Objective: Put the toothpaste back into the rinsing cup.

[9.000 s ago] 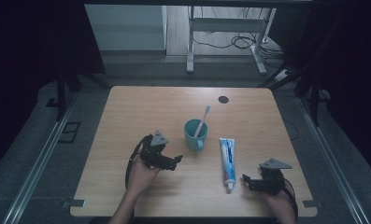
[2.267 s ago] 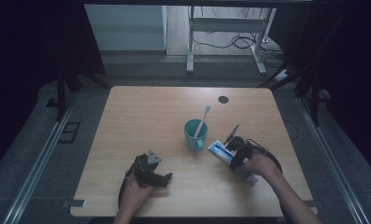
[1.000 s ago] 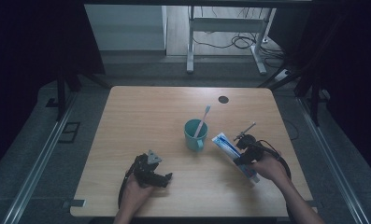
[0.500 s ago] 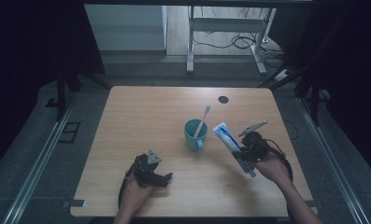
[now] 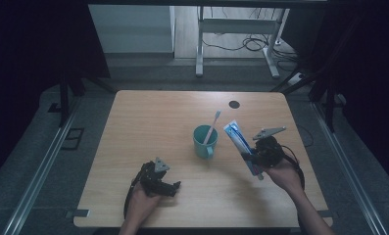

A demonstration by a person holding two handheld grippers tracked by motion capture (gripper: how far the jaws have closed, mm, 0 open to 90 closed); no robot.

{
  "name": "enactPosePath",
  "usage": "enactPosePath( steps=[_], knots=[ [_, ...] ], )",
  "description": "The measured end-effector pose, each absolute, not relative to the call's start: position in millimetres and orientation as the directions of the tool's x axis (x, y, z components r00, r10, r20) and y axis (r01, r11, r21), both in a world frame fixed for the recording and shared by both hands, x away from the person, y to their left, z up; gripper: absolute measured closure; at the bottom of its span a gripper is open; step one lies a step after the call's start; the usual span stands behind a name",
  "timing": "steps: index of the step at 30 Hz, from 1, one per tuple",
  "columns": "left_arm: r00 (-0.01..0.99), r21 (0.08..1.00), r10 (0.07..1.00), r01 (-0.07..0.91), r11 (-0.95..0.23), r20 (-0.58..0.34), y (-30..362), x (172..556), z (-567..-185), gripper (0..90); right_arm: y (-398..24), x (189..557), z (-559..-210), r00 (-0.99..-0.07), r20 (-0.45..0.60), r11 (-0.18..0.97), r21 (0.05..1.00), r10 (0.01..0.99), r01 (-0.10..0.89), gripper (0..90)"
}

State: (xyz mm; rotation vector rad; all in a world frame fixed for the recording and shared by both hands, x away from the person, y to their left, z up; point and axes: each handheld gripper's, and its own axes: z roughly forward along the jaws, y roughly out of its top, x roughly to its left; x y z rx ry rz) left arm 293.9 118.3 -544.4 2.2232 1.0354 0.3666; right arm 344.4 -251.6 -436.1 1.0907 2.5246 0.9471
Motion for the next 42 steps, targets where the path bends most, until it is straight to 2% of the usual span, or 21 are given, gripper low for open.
enactPosePath(
  steps=[15,42],
  knots=[
    [0.649,0.660,0.760,0.579,-0.479,-0.018,118,294,-544,1.0,-236,350,-421,-0.694,0.049,0.431,0.751,0.719,0.500,70.9],
    [0.661,0.661,0.750,0.571,-0.487,-0.019,118,294,-544,1.1,-205,372,-398,-0.709,0.093,0.330,0.837,0.699,0.435,71.0]
  ],
)
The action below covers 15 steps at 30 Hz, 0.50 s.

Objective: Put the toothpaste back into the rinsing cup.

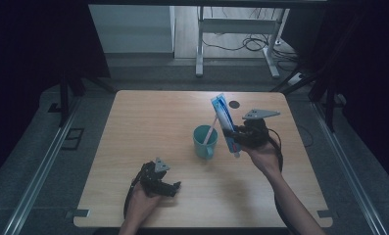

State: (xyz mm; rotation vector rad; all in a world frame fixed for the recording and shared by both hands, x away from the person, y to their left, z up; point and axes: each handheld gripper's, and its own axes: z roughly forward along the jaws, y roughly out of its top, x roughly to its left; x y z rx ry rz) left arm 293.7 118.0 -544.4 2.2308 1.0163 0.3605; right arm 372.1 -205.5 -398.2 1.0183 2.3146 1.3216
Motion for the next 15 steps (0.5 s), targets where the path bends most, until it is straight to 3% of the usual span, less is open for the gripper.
enactPosePath(
  steps=[15],
  knots=[
    [0.666,0.661,0.746,0.568,-0.491,-0.018,118,294,-544,1.0,-183,391,-393,-0.701,0.117,0.282,0.859,0.704,0.427,71.1]
  ],
)
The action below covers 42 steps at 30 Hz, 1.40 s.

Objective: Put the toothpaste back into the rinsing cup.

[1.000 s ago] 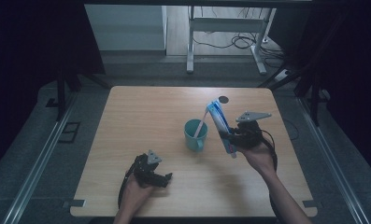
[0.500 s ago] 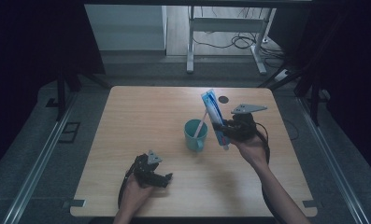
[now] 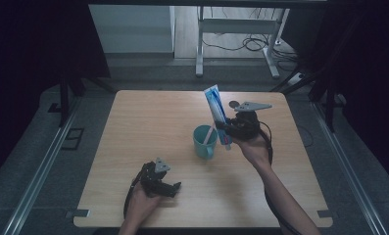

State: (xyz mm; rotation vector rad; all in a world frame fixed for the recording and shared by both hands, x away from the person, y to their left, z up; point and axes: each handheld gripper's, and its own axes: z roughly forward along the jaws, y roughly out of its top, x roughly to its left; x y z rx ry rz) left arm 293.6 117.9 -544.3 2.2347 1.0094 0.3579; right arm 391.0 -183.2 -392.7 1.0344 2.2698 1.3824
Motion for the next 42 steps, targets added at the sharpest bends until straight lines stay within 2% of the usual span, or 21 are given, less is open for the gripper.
enactPosePath(
  steps=[21,42],
  knots=[
    [0.666,0.661,0.746,0.568,-0.491,-0.018,118,294,-544,1.0,-153,413,-388,-0.694,0.123,0.231,0.890,0.709,0.393,71.3],
    [0.667,0.659,0.745,0.569,-0.492,-0.020,118,293,-544,1.0,-133,415,-430,-0.700,0.107,0.236,0.896,0.706,0.375,71.2]
  ],
)
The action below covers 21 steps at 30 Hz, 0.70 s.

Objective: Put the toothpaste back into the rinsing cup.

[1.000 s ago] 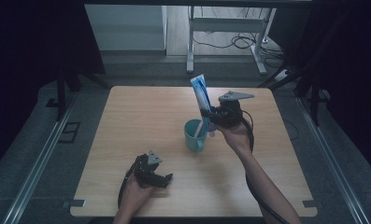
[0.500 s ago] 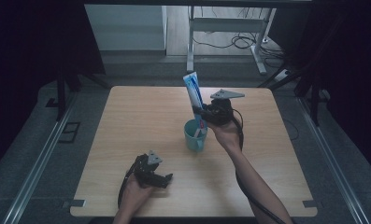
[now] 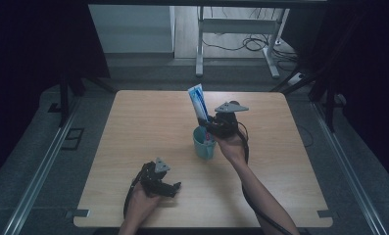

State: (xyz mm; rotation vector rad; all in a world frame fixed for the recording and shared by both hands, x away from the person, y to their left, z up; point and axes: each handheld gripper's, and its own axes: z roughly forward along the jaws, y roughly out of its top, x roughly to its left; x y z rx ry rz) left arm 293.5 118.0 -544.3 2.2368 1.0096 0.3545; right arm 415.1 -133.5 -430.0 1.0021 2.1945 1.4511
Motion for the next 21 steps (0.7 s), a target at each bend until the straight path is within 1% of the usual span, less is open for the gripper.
enactPosePath(
  steps=[11,21],
  knots=[
    [0.666,0.660,0.745,0.569,-0.490,-0.021,118,293,-544,1.0,-131,413,-453,-0.698,0.109,0.241,0.891,0.708,0.384,70.9],
    [0.667,0.660,0.745,0.569,-0.491,-0.019,118,293,-544,1.0,-129,411,-466,-0.695,0.111,0.244,0.887,0.711,0.391,70.1]
  ],
)
